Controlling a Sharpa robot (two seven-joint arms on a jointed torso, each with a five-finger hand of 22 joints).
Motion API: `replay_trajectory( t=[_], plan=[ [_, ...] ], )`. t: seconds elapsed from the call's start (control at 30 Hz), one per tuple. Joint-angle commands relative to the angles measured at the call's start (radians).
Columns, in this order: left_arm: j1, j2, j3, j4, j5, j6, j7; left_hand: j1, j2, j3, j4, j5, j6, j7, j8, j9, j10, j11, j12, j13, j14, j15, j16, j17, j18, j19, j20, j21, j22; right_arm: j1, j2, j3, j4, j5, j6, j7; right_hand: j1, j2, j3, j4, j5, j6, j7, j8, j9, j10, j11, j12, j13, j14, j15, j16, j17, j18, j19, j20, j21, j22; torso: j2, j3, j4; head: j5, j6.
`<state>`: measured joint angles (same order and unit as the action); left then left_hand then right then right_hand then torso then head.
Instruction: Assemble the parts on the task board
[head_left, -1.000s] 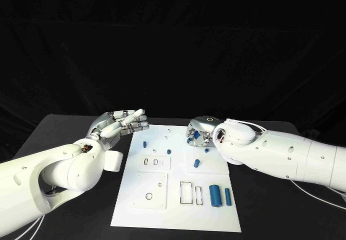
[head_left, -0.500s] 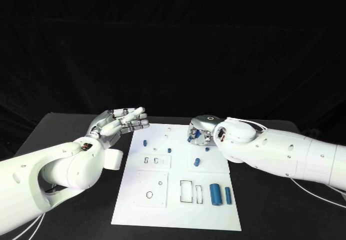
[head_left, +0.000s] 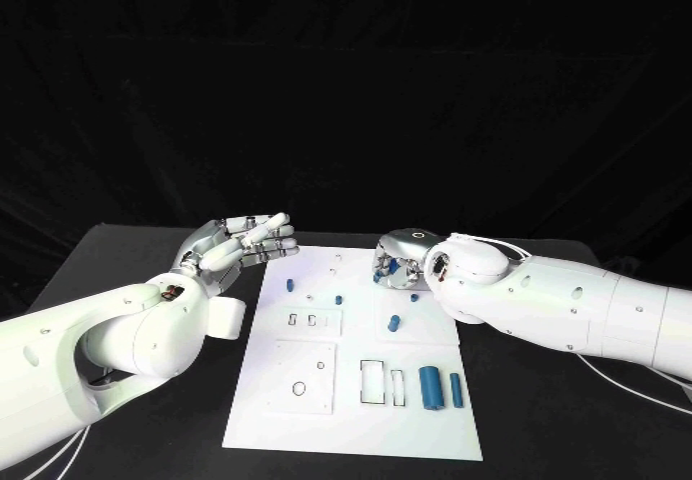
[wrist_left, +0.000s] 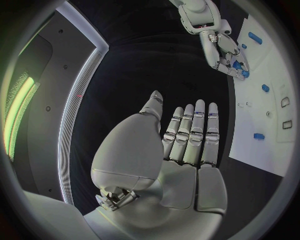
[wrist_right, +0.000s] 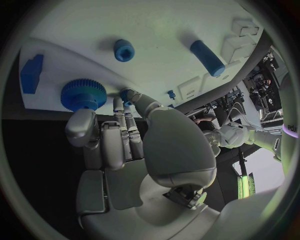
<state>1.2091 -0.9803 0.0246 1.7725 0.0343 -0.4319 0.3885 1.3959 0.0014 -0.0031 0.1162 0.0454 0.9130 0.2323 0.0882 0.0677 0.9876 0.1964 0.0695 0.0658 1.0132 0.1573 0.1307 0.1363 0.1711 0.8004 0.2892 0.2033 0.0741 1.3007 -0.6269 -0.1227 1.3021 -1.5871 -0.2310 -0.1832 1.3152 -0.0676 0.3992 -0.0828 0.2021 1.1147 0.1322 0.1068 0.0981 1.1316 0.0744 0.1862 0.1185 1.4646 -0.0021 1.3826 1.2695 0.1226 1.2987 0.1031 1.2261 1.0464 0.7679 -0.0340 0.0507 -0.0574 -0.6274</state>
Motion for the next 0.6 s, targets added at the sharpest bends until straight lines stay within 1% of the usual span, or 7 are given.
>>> replay_trajectory(
  t=[0.03, 0.23, 0.3, 0.4, 0.47, 0.5, 0.6],
  plan=[
    [0.002, 0.001, 0.001, 0.002, 0.004, 0.019, 0.003, 0.000, 0.010, -0.001, -0.006, 0.004, -0.010, 0.020, -0.006, 0.000, -0.007, 0.003, -0.003, -0.001, -0.006, -0.002, -0.005, -0.001, 0.006, -0.003, 0.000, -0.003, -0.001, -0.002, -0.008, -0.001, 0.015, 0.014, -0.029, 0.001, -0.009, -0.004, 0.004, 0.007, -0.004, 0.012, -0.004, 0.007, 0.004, 0.012, -0.004, 0.005, -0.001, 0.053, -0.005, 0.008, 0.004, -0.020, 0.004, -0.004, 0.007, 0.006, 0.000, -0.0001, 0.0004, 0.001, 0.001],
    [0.002, 0.000, 0.001, -0.004, 0.005, 0.017, 0.002, 0.001, 0.011, -0.001, -0.007, 0.004, -0.011, 0.021, -0.007, 0.000, -0.009, 0.003, -0.003, -0.001, -0.007, -0.001, -0.005, -0.001, 0.006, -0.002, 0.000, -0.003, -0.001, 0.004, -0.011, 0.001, 0.029, 0.050, -0.114, 0.002, -0.014, -0.004, 0.005, 0.014, -0.005, 0.023, -0.008, 0.012, 0.009, 0.021, -0.007, 0.009, 0.000, 0.054, -0.008, 0.013, 0.010, -0.022, 0.011, -0.006, 0.017, 0.022, -0.001, -0.0005, -0.0008, 0.002, 0.008],
    [0.003, 0.001, 0.001, -0.006, 0.007, 0.018, 0.002, 0.000, 0.011, -0.001, -0.007, 0.004, -0.013, 0.022, -0.009, 0.000, -0.012, 0.004, -0.003, -0.001, -0.008, 0.000, -0.005, -0.002, 0.006, -0.002, 0.000, -0.003, -0.001, 0.007, 0.000, 0.002, 0.017, 0.065, -0.154, 0.006, -0.016, -0.006, 0.005, 0.016, -0.005, 0.025, -0.008, 0.014, 0.011, 0.021, -0.007, 0.009, 0.000, 0.055, -0.008, 0.015, 0.013, -0.023, 0.013, -0.006, 0.021, 0.027, 0.000, -0.0003, -0.0001, 0.002, 0.011],
    [0.003, 0.003, 0.001, -0.009, 0.009, 0.019, 0.002, -0.001, 0.011, -0.003, -0.009, 0.004, -0.019, 0.024, -0.013, -0.001, -0.021, 0.007, -0.003, -0.001, -0.013, 0.002, -0.007, -0.003, 0.006, 0.000, 0.000, -0.002, -0.001, 0.010, 0.021, 0.003, -0.007, 0.079, -0.193, 0.010, -0.017, -0.008, 0.005, 0.017, -0.004, 0.025, -0.008, 0.013, 0.012, 0.020, -0.007, 0.008, 0.000, 0.055, -0.008, 0.016, 0.014, -0.023, 0.013, -0.006, 0.021, 0.028, 0.001, -0.0008, 0.0040, 0.001, 0.014],
    [0.003, 0.005, 0.001, -0.012, 0.010, 0.019, 0.002, -0.001, 0.011, -0.003, -0.010, 0.004, -0.025, 0.025, -0.016, -0.001, -0.030, 0.009, -0.003, -0.001, -0.017, 0.004, -0.008, -0.004, 0.007, 0.002, 0.000, -0.002, -0.001, 0.012, 0.039, 0.003, -0.026, 0.085, -0.210, 0.011, -0.017, -0.008, 0.005, 0.017, -0.003, 0.024, -0.008, 0.013, 0.012, 0.019, -0.007, 0.008, -0.001, 0.055, -0.008, 0.017, 0.015, -0.023, 0.013, -0.006, 0.021, 0.029, 0.002, -0.0008, 0.0054, 0.000, 0.015],
    [0.003, 0.005, 0.001, -0.013, 0.010, 0.019, 0.002, -0.001, 0.011, -0.004, -0.011, 0.004, -0.031, 0.026, -0.019, -0.001, -0.037, 0.010, -0.003, -0.002, -0.018, 0.005, -0.008, -0.004, 0.007, 0.004, 0.000, -0.001, -0.001, 0.013, 0.049, 0.003, -0.037, 0.087, -0.215, 0.012, -0.017, -0.007, 0.006, 0.017, -0.002, 0.024, -0.008, 0.013, 0.012, 0.019, -0.007, 0.007, -0.001, 0.055, -0.008, 0.017, 0.015, -0.023, 0.013, -0.007, 0.022, 0.030, 0.002, -0.0003, 0.0034, 0.003, 0.015],
    [0.004, 0.008, 0.001, -0.017, 0.012, 0.016, 0.003, -0.001, 0.011, -0.004, -0.014, 0.005, -0.056, 0.028, -0.025, -0.002, -0.078, 0.016, -0.006, -0.003, -0.020, 0.008, -0.008, -0.005, 0.007, 0.006, 0.000, -0.002, -0.002, 0.013, 0.073, 0.003, -0.062, 0.092, -0.225, 0.015, -0.016, -0.007, 0.007, 0.017, 0.000, 0.023, -0.008, 0.012, 0.013, 0.019, -0.007, 0.007, -0.001, 0.055, -0.009, 0.018, 0.015, -0.023, 0.013, -0.007, 0.022, 0.029, 0.002, -0.0018, 0.0055, 0.001, 0.017]
  ],
)
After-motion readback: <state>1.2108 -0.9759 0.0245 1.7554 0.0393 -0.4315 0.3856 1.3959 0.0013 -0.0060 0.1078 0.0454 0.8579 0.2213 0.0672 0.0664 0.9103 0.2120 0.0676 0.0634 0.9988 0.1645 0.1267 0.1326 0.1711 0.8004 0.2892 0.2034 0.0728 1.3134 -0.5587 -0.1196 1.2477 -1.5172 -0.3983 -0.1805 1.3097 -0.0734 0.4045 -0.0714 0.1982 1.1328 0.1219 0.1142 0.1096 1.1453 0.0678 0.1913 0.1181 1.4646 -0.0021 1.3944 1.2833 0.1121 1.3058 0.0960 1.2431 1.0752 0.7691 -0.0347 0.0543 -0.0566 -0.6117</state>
